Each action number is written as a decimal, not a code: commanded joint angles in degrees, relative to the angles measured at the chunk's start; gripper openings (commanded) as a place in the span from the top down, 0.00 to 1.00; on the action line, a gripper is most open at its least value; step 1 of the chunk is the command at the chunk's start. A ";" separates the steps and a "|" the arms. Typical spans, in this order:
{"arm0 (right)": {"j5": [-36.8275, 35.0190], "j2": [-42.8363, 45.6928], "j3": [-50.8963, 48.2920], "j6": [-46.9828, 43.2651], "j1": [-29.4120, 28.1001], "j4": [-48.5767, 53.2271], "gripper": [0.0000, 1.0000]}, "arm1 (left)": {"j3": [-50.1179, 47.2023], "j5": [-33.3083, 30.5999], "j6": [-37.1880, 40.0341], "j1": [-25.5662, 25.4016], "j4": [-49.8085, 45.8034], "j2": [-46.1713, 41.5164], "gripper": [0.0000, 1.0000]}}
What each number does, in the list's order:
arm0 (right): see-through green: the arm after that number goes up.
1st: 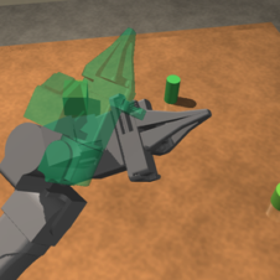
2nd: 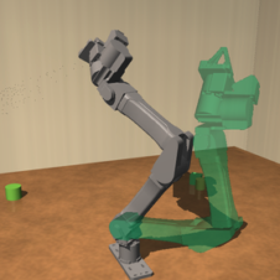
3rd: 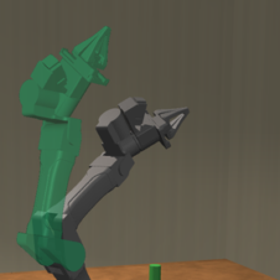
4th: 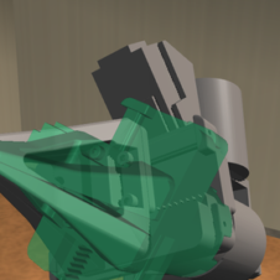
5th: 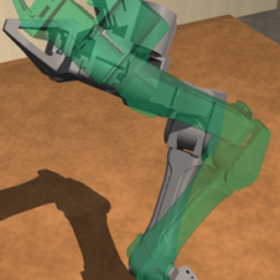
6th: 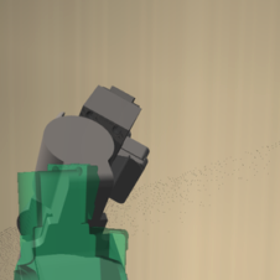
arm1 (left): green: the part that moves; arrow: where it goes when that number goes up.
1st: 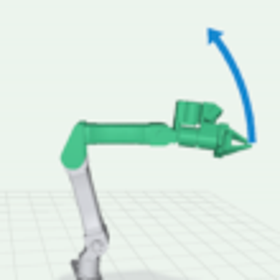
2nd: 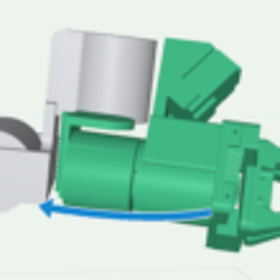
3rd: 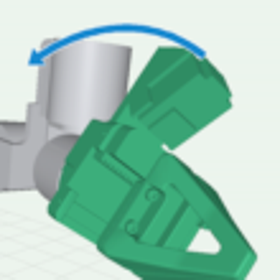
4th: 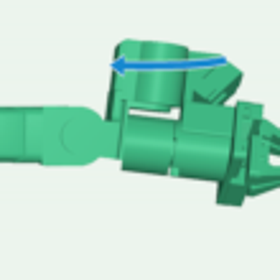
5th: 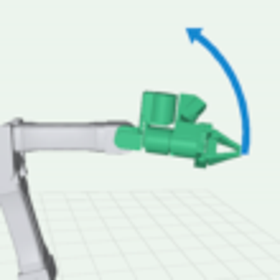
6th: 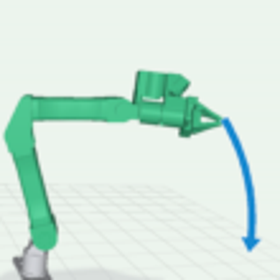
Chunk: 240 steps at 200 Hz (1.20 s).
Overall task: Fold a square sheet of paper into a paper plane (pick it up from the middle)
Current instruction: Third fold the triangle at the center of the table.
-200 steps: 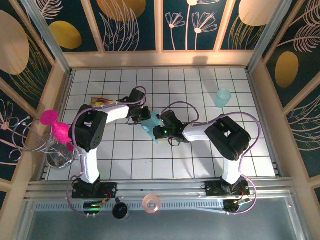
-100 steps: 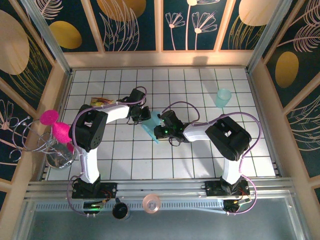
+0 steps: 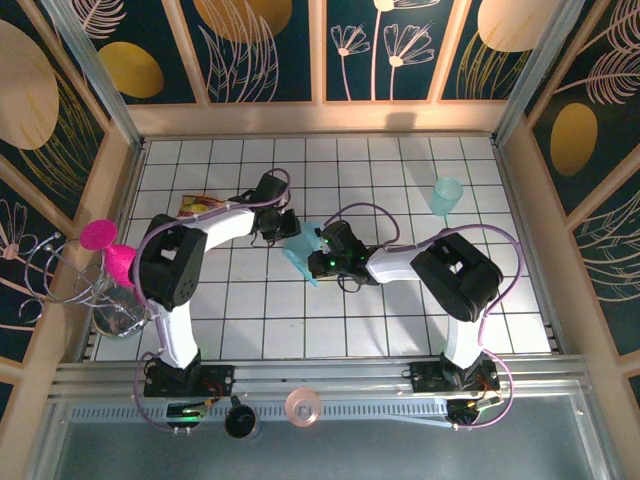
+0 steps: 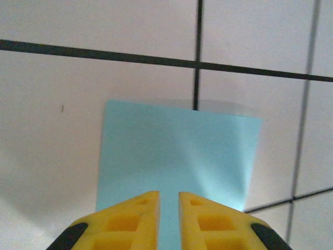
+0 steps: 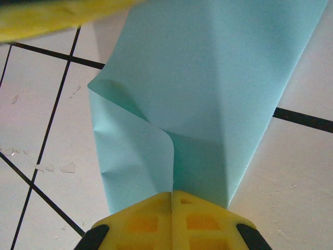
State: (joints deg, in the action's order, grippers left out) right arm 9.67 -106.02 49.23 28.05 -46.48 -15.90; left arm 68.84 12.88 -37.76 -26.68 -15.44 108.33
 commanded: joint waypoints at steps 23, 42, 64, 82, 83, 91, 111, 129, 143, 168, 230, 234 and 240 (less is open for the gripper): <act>-0.72 -1.29 0.50 1.12 0.60 4.04 1.00 | -9.46 6.69 -7.23 -1.10 4.22 -8.74 0.83; -0.53 -1.60 0.60 1.13 0.60 4.04 1.00 | -12.60 8.49 -9.54 -2.51 5.92 -9.69 0.85; -0.53 -1.83 0.86 1.05 0.60 4.34 1.00 | -16.39 10.41 -11.90 -3.56 8.71 -9.79 0.87; -0.53 -1.90 0.77 1.04 0.60 4.39 1.00 | -17.66 10.82 -12.69 -3.79 10.05 -9.46 0.88; -0.53 -1.91 0.77 1.04 0.56 4.39 1.00 | -17.67 10.79 -12.69 -3.81 10.06 -9.37 0.88; -0.60 -1.91 0.86 1.05 0.60 4.45 1.00 | -17.60 10.74 -12.62 -3.82 10.22 -8.89 0.89; -0.72 -2.09 1.10 1.00 0.60 4.76 1.00 | -16.92 10.25 -12.13 -3.76 10.00 -7.57 0.89; -0.88 -2.07 1.11 1.03 0.60 5.00 1.00 | -16.65 9.31 -11.83 -3.80 9.60 -6.84 0.89; -1.04 -2.08 1.14 0.86 0.59 5.13 1.00 | -16.65 8.36 -11.65 -3.82 9.03 -6.53 0.89; -1.06 -2.20 1.22 0.77 0.60 5.26 1.00 | -16.64 6.62 -11.33 -3.76 8.25 -6.13 0.89; -0.90 -0.73 1.63 1.54 0.78 5.61 0.98 | -19.71 4.63 -12.16 -3.80 8.40 -5.28 0.91; -0.76 -0.28 1.72 1.76 0.86 5.72 0.97 | -19.86 4.54 -12.16 -3.78 8.37 -5.18 0.91; -0.71 0.57 1.82 2.14 0.94 5.79 0.94 | -20.05 4.31 -12.17 -3.78 8.36 -5.07 0.91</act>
State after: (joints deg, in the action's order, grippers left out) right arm 9.72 -106.34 50.26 28.91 -46.41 -14.50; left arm 50.74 19.51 -48.80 -30.55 -5.74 101.73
